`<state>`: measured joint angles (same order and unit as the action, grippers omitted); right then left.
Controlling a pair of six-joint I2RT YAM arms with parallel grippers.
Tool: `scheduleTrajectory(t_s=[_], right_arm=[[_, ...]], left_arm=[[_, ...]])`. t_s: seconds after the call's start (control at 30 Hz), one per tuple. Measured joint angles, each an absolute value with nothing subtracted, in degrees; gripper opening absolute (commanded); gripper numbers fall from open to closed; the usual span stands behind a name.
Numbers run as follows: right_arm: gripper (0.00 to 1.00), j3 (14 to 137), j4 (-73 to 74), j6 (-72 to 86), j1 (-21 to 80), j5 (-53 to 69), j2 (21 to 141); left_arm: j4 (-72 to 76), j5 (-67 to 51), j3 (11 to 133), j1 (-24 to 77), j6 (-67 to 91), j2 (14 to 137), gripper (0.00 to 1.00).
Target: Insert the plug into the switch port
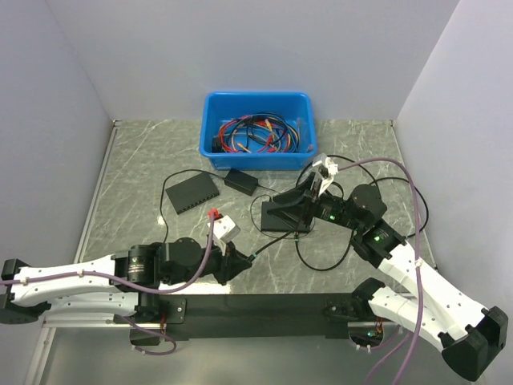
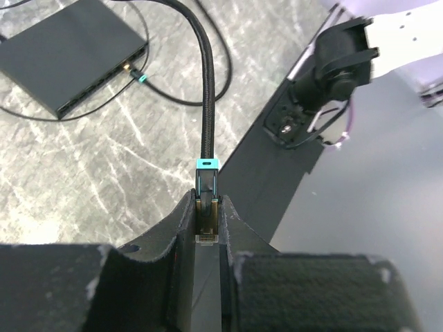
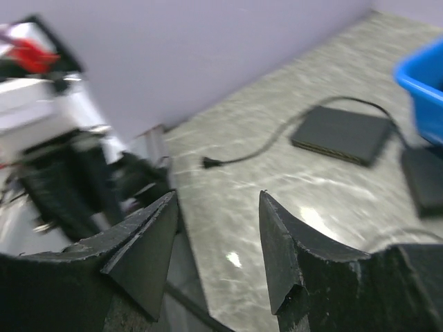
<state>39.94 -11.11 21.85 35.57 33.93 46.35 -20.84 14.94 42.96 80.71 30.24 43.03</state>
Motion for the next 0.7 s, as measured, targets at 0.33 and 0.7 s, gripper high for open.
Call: scheduleTrajectory(t_s=[0.33, 0.7], right_arm=[[0.58, 39.7, -22.2, 26.2, 35.6, 43.8, 48.7], [0.58, 41.4, -27.7, 27.7, 40.9, 53.9, 58.3]], left_arm=[[-25.8, 16.6, 43.0, 80.7, 30.7, 45.4, 0.01], [-31.8, 17.3, 43.0, 80.7, 33.2, 37.3, 0.01]])
